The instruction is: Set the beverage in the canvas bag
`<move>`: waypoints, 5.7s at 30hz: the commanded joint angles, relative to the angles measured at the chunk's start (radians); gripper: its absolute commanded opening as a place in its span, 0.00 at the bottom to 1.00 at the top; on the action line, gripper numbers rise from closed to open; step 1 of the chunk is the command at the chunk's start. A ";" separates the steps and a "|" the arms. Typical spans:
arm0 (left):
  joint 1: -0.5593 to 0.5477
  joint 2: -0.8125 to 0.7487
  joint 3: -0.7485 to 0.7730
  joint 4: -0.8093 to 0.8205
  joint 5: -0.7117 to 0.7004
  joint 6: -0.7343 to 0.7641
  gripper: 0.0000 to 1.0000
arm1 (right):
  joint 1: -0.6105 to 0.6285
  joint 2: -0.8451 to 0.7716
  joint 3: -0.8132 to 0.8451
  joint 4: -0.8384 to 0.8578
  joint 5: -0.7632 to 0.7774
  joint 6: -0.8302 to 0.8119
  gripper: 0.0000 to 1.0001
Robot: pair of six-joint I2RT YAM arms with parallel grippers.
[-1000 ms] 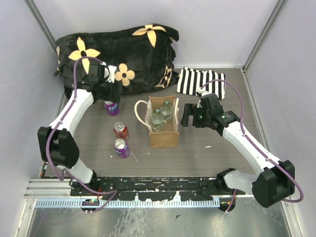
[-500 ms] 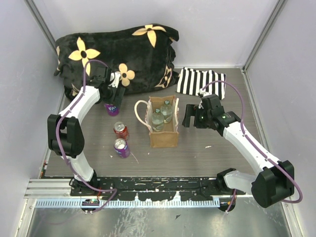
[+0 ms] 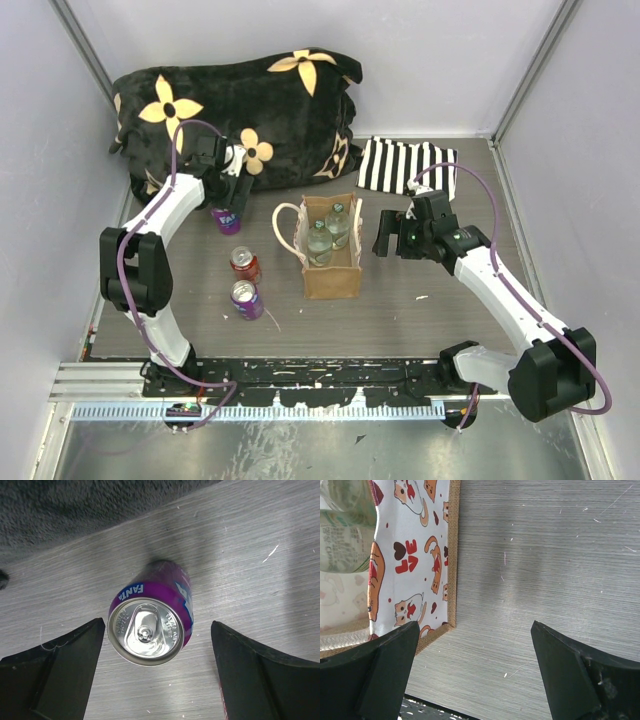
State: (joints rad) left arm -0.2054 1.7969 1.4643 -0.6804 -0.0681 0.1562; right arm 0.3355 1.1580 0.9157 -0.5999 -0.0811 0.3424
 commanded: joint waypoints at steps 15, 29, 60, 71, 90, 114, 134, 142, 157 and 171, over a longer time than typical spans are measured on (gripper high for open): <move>-0.002 -0.004 -0.037 0.024 0.024 0.040 0.35 | -0.026 -0.026 0.004 0.013 -0.029 -0.016 1.00; -0.035 -0.117 0.388 -0.134 0.102 0.079 0.00 | -0.026 -0.033 -0.015 0.028 -0.039 -0.005 1.00; -0.636 -0.116 0.402 0.034 0.129 0.097 0.00 | -0.067 -0.139 -0.023 -0.041 -0.029 -0.034 1.00; -0.688 -0.107 0.277 0.080 0.106 0.091 0.00 | -0.082 -0.144 -0.041 -0.040 -0.042 -0.036 1.00; -0.694 0.025 0.149 0.246 0.017 0.093 0.00 | -0.116 -0.156 -0.066 -0.044 -0.052 -0.055 1.00; -0.695 0.107 0.057 0.301 -0.019 0.114 0.27 | -0.155 -0.163 -0.080 -0.050 -0.072 -0.074 1.00; -0.697 0.072 0.172 0.277 -0.036 0.100 0.98 | -0.165 -0.148 -0.081 -0.046 -0.085 -0.076 1.00; -0.701 0.035 0.156 0.265 -0.032 0.100 0.91 | -0.166 -0.148 -0.085 -0.043 -0.092 -0.071 1.00; -0.705 -0.034 0.111 0.257 -0.026 0.105 0.17 | -0.166 -0.150 -0.091 -0.038 -0.092 -0.066 1.00; -0.755 -0.038 0.016 0.162 0.082 0.082 0.06 | -0.166 -0.147 -0.094 -0.038 -0.090 -0.067 1.00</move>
State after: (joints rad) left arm -0.9539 1.7573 1.4998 -0.4950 -0.0223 0.2569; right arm 0.1745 1.0210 0.8204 -0.6701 -0.1631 0.2829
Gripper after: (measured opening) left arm 0.067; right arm 0.999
